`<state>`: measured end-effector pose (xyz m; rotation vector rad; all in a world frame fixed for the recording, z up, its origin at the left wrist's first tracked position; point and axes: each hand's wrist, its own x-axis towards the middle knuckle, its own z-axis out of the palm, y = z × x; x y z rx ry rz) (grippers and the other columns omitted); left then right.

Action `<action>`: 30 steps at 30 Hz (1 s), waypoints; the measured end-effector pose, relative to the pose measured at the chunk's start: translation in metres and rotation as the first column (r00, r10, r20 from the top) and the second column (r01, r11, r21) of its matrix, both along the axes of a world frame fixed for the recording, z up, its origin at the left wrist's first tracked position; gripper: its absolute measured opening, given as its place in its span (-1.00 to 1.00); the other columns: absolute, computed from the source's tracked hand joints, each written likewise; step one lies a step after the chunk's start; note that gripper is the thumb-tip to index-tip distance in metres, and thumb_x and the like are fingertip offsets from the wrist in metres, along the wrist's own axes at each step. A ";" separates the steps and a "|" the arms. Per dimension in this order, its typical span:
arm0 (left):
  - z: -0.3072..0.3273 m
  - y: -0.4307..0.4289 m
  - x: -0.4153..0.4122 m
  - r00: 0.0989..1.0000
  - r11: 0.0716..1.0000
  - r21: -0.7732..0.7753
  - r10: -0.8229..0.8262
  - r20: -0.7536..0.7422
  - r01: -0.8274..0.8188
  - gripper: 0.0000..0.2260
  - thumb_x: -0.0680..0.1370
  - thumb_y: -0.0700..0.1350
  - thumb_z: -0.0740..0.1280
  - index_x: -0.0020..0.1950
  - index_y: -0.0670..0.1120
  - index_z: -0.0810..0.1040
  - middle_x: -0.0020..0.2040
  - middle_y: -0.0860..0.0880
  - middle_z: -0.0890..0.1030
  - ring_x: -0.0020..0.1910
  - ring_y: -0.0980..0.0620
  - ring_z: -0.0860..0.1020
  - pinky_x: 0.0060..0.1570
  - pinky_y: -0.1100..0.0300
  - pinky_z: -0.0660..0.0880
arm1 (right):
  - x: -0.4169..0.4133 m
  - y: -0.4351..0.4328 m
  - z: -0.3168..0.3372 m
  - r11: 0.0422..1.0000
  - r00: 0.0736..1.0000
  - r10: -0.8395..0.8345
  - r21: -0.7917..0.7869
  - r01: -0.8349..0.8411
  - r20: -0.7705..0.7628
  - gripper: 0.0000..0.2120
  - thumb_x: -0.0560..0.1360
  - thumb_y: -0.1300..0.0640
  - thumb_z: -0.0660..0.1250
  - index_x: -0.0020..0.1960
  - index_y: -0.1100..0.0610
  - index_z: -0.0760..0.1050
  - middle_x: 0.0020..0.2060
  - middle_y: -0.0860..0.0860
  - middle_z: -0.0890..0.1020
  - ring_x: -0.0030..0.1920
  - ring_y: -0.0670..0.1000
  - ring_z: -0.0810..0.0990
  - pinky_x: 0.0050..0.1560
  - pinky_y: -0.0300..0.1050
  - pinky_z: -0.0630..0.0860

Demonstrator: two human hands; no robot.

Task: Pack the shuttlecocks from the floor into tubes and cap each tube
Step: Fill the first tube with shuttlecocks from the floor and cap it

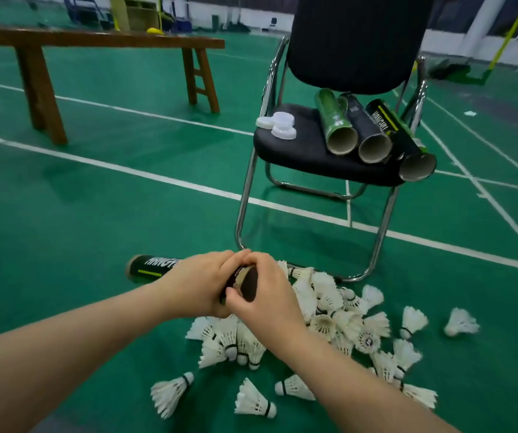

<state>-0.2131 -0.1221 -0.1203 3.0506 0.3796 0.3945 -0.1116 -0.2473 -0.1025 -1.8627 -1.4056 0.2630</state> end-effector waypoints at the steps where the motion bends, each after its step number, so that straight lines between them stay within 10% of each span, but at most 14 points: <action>1: -0.009 0.004 0.003 1.000 1.000 -0.012 0.000 -0.003 0.000 -0.28 0.27 0.13 0.40 0.35 -0.02 0.26 -0.02 0.03 0.58 -0.12 0.03 0.57 -0.21 0.18 0.54 | 0.003 0.005 -0.008 1.000 1.000 0.004 -0.016 -0.004 -0.017 -0.64 0.39 0.02 0.34 0.14 -0.04 0.32 0.00 -0.15 0.44 0.05 -0.10 0.41 0.07 -0.27 0.36; 8: -0.076 0.032 0.013 0.999 0.998 0.056 0.040 -0.014 -0.039 -0.33 0.13 0.17 0.40 0.18 -0.04 0.37 -0.25 0.07 0.51 -0.36 0.06 0.53 -0.43 0.20 0.49 | 0.022 0.038 -0.072 0.987 0.993 0.072 -0.134 -0.085 -0.096 -0.54 0.40 -0.03 0.30 0.24 -0.12 0.23 0.10 -0.19 0.41 0.13 -0.16 0.36 0.20 -0.24 0.36; 17: -0.117 0.051 0.019 0.990 0.993 0.011 0.119 -0.075 -0.118 -0.41 0.21 0.27 0.18 0.12 -0.04 0.39 -0.12 0.03 0.57 -0.23 0.02 0.57 -0.30 0.16 0.53 | 0.035 0.058 -0.127 0.989 0.972 0.056 -0.120 -0.085 -0.226 -0.33 0.29 -0.19 0.20 0.35 -0.01 0.18 0.20 -0.16 0.26 0.14 -0.28 0.28 0.06 -0.58 0.20; 30: -0.128 0.053 0.025 0.988 0.989 -0.101 0.098 -0.117 -0.110 -0.43 0.21 0.24 0.24 0.11 -0.05 0.37 -0.05 0.01 0.59 -0.10 -0.02 0.59 -0.04 0.11 0.55 | 0.039 0.058 -0.143 0.987 0.957 0.099 -0.094 -0.129 -0.271 -0.40 0.37 -0.22 0.14 0.33 0.03 0.23 0.20 -0.11 0.31 0.20 -0.22 0.32 0.24 -0.38 0.27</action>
